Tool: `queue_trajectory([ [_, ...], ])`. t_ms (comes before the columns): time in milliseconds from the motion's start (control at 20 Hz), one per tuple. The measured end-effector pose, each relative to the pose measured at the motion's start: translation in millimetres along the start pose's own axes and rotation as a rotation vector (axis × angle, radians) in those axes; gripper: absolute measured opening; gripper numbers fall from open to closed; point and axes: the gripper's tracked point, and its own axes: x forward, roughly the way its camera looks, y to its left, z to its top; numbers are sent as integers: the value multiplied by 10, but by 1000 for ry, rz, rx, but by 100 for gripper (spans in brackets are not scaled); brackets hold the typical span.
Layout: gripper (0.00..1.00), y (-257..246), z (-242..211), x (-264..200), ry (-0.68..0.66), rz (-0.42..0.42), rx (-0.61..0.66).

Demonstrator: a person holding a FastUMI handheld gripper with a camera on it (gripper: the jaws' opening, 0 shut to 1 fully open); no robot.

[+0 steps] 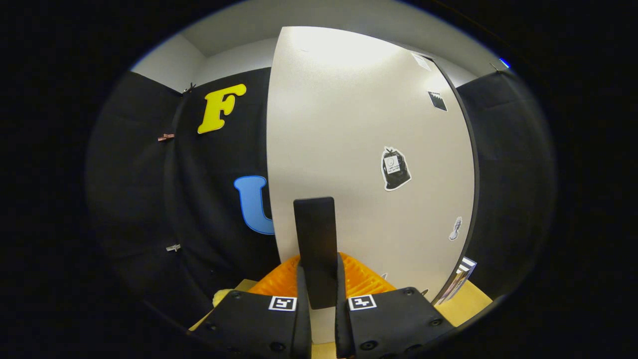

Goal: Open the shoe cabinet door, grab the shoes and put them into the shoe cabinet, then close the shoe cabinet door.

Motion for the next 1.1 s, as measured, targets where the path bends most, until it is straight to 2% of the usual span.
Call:
queue_trajectory([
  [450,23,-306,22,-615,34,109,20],
  [1100,22,-848,93,-1159,40,147,22],
])
